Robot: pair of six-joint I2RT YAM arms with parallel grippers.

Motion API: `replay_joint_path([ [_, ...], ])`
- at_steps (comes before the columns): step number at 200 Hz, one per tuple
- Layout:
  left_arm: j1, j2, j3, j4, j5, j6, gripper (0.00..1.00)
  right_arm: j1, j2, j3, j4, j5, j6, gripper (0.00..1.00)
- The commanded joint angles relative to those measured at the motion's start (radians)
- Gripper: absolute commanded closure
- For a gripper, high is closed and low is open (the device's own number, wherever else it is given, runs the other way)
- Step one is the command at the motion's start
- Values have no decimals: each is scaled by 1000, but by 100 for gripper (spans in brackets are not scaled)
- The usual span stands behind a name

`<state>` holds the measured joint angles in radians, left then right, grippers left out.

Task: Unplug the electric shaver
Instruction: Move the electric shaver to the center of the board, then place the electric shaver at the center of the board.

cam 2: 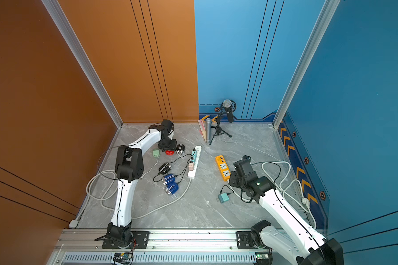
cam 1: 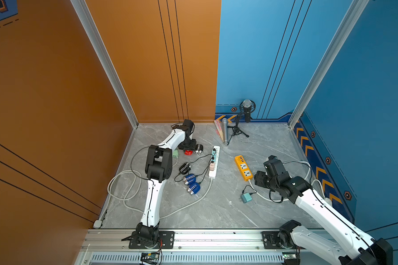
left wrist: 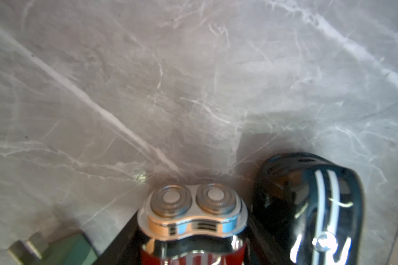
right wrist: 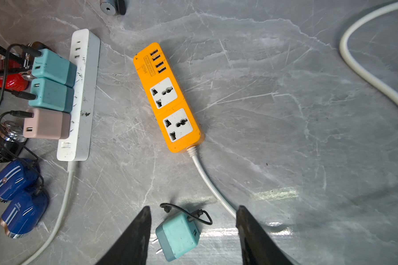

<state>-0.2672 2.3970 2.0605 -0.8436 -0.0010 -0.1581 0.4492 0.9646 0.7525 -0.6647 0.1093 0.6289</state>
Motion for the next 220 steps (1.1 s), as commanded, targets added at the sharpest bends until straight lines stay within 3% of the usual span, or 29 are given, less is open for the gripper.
replay_joint_path([
  [1,-16,38,47,-15,-8,-54,51,-5,-12,-22,-36,4,15,39],
  [58,-40,82,108,-15,7,-116,50,-10,-29,-31,-51,-1,23,39],
  [91,-62,99,132,-21,-10,-115,44,-10,-20,-26,-62,-2,29,39],
  [119,-61,88,127,-20,-17,-117,36,-10,-24,-19,-78,4,36,39],
  [173,-60,51,115,-19,-43,-97,7,16,-30,4,-140,44,54,38],
  [198,-56,9,118,-20,-59,-84,0,60,-32,34,-201,101,90,37],
  [220,-54,-47,121,-19,-75,-81,1,131,-29,58,-265,155,160,36],
])
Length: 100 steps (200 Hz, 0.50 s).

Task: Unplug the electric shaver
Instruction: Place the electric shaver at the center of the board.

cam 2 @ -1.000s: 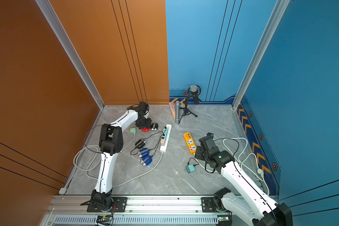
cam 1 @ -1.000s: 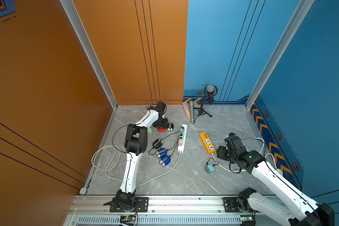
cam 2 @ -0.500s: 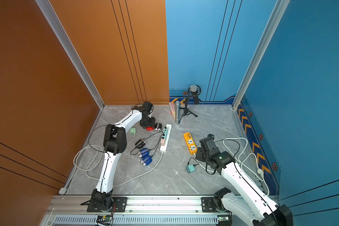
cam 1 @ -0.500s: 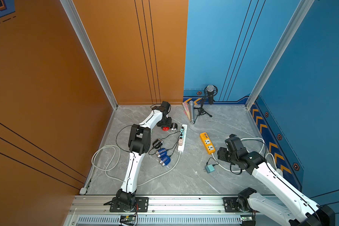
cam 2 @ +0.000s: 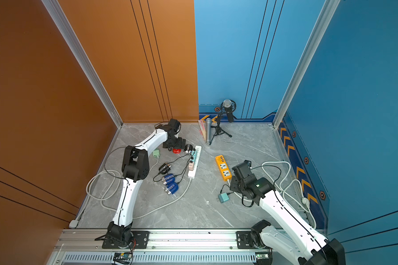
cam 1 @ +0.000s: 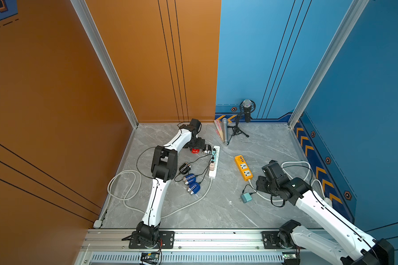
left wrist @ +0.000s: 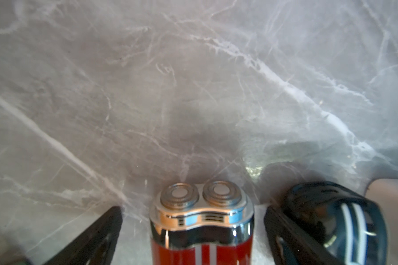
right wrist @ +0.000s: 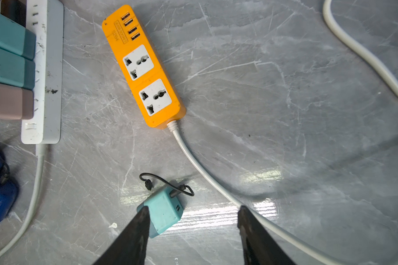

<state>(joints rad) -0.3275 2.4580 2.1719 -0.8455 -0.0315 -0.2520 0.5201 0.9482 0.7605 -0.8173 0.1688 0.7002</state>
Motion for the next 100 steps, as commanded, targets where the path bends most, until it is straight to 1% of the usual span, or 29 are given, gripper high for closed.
replay_joint_path([
  [1,6,-111,9,-18,-45,13,2,65,-13,51,-115,98,93,36],
  [18,10,-166,0,-17,-63,17,2,144,-9,46,-145,130,174,32],
  [26,11,-194,-6,-17,-69,20,1,174,-3,37,-148,143,217,32],
  [29,13,-203,-8,-17,-70,22,2,209,2,35,-148,147,234,32],
  [36,14,-230,-18,-18,-72,25,2,246,15,27,-148,158,275,32],
  [54,18,-299,-52,-15,-80,31,2,316,70,11,-144,188,369,31],
  [69,18,-364,-92,-15,-85,33,2,326,127,1,-119,180,423,31],
  [73,18,-381,-107,-15,-84,32,2,327,141,0,-113,177,434,29],
  [100,19,-500,-226,-15,-87,33,2,334,230,27,-63,158,449,27],
])
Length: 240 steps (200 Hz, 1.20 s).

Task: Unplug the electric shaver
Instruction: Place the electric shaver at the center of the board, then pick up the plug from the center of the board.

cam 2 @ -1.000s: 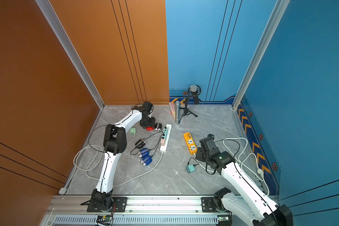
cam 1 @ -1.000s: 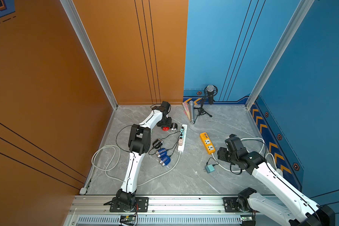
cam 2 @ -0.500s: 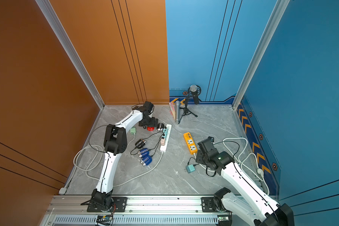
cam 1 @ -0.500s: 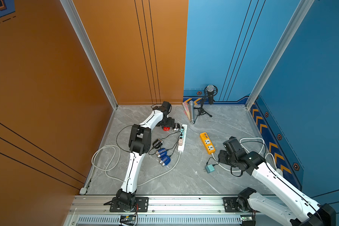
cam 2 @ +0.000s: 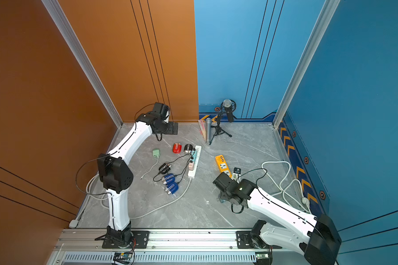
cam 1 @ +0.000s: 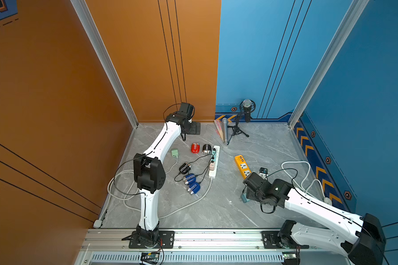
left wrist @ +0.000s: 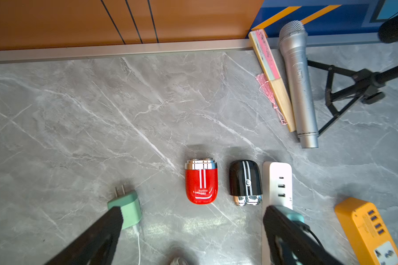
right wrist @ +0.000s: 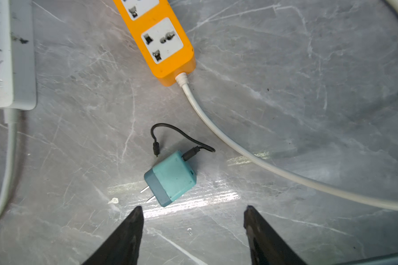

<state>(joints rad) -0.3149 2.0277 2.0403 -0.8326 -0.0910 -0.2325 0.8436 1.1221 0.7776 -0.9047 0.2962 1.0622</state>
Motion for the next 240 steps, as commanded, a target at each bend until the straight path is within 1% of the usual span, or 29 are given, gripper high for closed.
replay_joint_path([
  [1,7,-74,-98,-29,-28,12,2,11,60,13,25,31,89,27],
  [28,13,-185,-221,-28,-27,2,2,5,110,16,38,11,149,23],
  [44,18,-240,-289,-27,-26,-4,2,-3,130,9,45,-10,190,23],
  [78,35,-302,-394,-26,-9,-10,2,-18,198,5,135,-81,229,22],
  [111,58,-322,-434,-24,23,-16,2,-32,275,25,171,-129,301,23],
  [159,79,-349,-459,-22,52,-19,2,-47,312,3,176,-147,518,24],
  [184,92,-365,-475,-22,57,-24,2,-45,346,11,195,-126,610,26],
  [213,105,-385,-501,-21,62,-31,2,-52,411,45,201,-108,628,27],
  [240,117,-408,-526,-20,69,-31,2,-54,455,48,201,-107,621,30],
])
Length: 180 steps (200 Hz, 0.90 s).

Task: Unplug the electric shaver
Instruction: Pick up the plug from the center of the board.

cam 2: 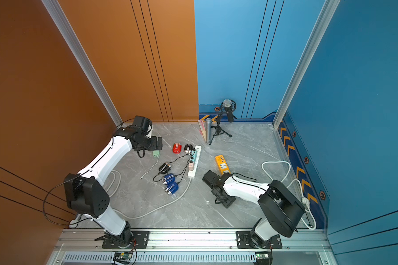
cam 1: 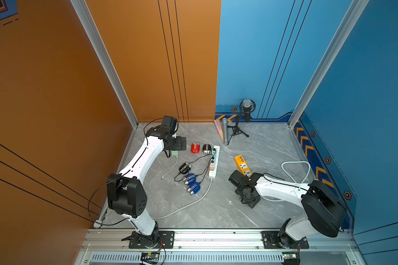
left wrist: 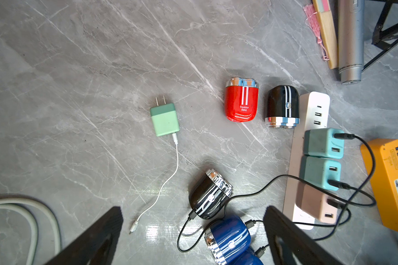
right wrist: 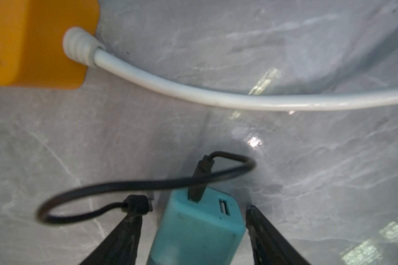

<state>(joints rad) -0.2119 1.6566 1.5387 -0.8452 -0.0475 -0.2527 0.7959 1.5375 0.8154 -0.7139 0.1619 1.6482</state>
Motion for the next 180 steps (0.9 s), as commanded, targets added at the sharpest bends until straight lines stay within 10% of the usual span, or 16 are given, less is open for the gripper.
replay_joint_path([
  [1,15,-37,-24,-8,26,-11,1,-6,40,9,10,28,35,30],
  [112,56,-109,-68,-9,47,-10,2,57,56,59,-75,49,-77,63],
  [180,115,-158,-84,-10,107,-63,1,100,-18,421,-323,242,-365,73],
])
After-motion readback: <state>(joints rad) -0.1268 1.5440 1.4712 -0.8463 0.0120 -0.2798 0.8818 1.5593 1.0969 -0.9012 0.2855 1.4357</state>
